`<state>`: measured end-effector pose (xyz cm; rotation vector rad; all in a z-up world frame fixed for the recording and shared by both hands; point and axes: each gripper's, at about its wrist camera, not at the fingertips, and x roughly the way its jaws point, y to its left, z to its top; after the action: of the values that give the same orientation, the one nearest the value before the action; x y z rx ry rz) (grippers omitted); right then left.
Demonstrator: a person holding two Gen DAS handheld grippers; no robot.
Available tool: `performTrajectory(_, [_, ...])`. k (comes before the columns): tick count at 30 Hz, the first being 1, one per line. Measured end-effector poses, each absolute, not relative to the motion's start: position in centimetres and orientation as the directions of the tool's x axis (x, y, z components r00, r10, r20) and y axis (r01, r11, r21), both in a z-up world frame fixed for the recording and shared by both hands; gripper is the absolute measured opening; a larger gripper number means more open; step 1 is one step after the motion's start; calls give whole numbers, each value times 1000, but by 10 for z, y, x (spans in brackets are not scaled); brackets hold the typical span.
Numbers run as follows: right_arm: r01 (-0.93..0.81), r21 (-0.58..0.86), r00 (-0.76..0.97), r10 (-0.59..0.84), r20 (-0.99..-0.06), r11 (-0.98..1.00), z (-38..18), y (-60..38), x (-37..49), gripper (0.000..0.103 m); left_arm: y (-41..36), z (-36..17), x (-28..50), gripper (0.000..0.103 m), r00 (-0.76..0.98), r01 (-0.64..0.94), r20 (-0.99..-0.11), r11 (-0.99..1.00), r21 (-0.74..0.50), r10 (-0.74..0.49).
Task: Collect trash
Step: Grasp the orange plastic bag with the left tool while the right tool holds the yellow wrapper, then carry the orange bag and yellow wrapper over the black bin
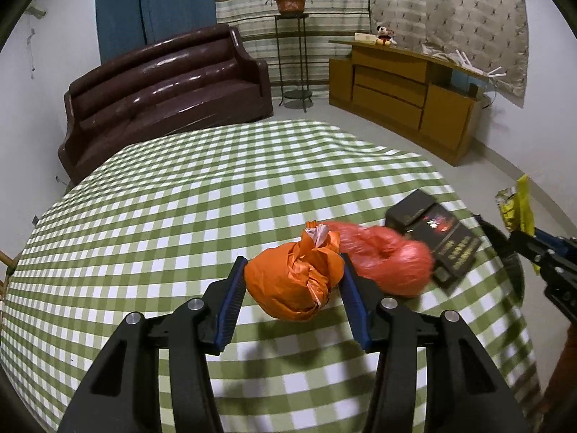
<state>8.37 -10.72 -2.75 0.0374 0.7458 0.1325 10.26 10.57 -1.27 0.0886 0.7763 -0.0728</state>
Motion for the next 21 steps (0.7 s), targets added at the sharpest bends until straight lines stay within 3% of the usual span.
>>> performTrajectory(21, [35, 68, 754, 18, -656, 997, -24, -177, 74, 23, 0, 8, 97, 50, 737, 246, -654, 969, 28, -169])
